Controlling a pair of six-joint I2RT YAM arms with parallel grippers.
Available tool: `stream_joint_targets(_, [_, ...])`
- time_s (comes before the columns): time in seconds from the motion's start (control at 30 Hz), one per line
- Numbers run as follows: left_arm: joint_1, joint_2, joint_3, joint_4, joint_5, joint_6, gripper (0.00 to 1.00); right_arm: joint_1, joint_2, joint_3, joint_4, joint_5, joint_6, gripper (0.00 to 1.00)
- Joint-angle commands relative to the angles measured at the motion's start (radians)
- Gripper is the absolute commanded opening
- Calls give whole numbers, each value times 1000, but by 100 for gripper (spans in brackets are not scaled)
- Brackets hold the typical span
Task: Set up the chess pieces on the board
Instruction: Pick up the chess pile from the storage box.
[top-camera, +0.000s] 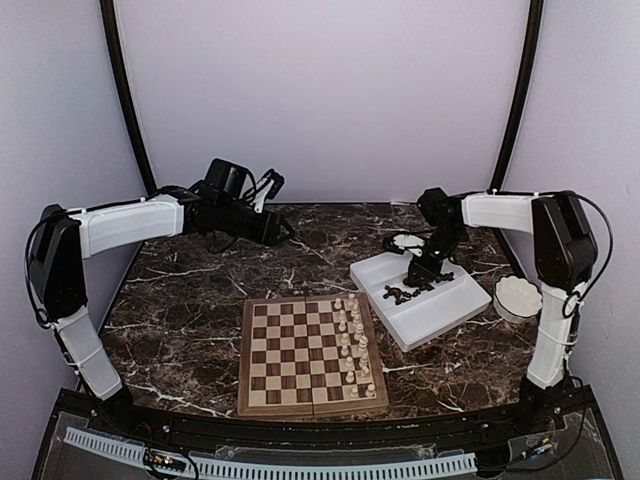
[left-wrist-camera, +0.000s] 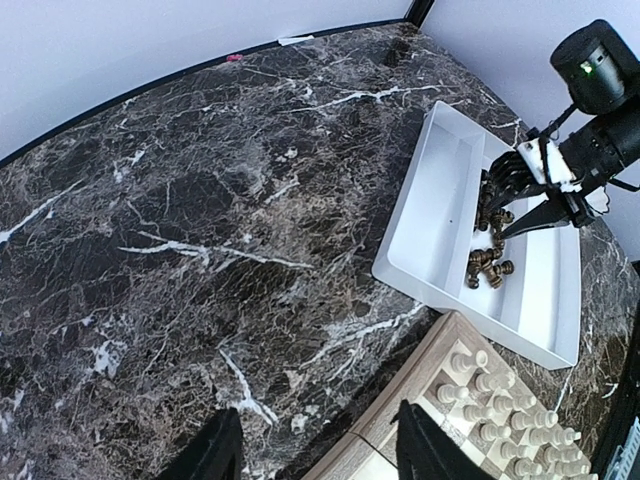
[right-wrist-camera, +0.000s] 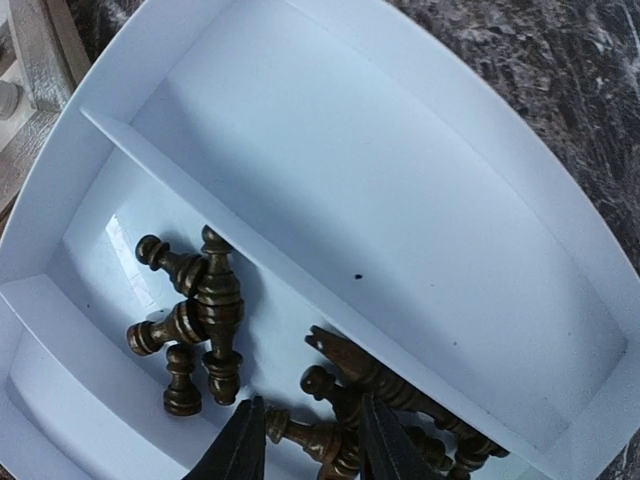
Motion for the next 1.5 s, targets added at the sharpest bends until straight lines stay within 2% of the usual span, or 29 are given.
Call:
stream_joint_targets(0.0, [22,-26,-47,85,63,6,55,40,37,32,-75,-14,-45,34])
stream_joint_targets(0.33, [33,-50,-94,138,93,-26,54,61,65,20,-61,72,-33,34])
stream_joint_targets(0.77, [33,-55,-129,189,125,-44,54,89,102,49,-30,48,-19,31])
stream_joint_targets(0.97, [33,-55,-137,208,155,-42,54,90,107,66,-42,26,-18,16])
stream_joint_targets(1.13, [32,-29,-93,186,152,-84,52,89,23,8,-41,24,-34,7])
stream_joint_targets(1.3, [8,-16,-48,178,193,-158,50,82,-85,-72,-8,-7,-25,5])
stream_joint_targets(1.47, [-83,40,18,212,207,-230,50,70,-177,-148,57,-28,-3,3])
